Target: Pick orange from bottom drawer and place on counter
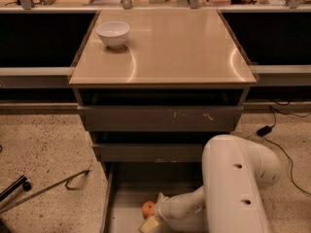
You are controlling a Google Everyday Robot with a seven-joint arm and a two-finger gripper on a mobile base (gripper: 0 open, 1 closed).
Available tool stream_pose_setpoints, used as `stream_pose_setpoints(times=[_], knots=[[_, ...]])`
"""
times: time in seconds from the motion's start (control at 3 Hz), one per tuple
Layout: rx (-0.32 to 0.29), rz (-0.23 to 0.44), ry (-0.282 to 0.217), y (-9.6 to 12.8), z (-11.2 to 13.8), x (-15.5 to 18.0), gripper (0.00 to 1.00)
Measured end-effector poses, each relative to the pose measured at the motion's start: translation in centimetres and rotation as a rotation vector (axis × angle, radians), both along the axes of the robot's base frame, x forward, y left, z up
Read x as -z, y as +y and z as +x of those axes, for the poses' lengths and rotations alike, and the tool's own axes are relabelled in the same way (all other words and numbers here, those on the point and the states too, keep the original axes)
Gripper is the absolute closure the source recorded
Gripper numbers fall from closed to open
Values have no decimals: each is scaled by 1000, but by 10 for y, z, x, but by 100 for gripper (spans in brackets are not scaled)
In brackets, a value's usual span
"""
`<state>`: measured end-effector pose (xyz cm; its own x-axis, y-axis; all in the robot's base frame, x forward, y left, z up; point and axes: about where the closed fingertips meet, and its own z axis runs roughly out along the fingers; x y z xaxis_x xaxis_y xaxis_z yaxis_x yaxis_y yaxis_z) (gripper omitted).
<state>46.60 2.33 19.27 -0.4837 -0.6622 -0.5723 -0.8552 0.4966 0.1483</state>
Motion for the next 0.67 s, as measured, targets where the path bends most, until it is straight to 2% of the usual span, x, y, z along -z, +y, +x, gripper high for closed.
stream_pose_setpoints(times=[0.67], knots=[[14,47,-22,12,14,21,0]])
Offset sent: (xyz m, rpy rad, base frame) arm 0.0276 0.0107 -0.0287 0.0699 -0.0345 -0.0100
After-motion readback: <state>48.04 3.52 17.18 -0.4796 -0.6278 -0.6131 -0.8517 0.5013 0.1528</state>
